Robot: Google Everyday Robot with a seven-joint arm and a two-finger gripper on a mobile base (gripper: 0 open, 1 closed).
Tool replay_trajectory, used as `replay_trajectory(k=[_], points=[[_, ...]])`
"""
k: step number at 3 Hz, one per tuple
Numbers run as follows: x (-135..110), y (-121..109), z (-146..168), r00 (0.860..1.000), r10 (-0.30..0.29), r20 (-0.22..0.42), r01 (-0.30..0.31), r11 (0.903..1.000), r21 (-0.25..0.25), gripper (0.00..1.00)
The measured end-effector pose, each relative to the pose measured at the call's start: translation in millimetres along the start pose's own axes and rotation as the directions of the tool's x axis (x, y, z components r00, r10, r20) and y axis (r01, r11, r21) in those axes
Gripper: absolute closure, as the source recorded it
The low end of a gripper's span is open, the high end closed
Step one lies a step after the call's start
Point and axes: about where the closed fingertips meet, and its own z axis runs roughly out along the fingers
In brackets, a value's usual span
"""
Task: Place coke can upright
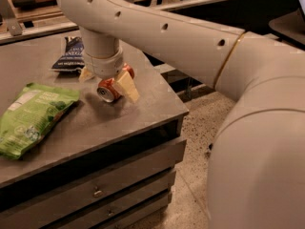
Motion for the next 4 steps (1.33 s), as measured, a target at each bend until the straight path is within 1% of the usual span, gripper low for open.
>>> replay_trajectory(k=[2, 4], points=[[0.0, -2.4, 4.7, 1.0, 0.007, 0.001, -0.007, 1.0, 0.005, 0.45], [0.5, -3.4, -4.5, 1.0, 0.007, 0.001, -0.007, 1.0, 0.006, 0.92]])
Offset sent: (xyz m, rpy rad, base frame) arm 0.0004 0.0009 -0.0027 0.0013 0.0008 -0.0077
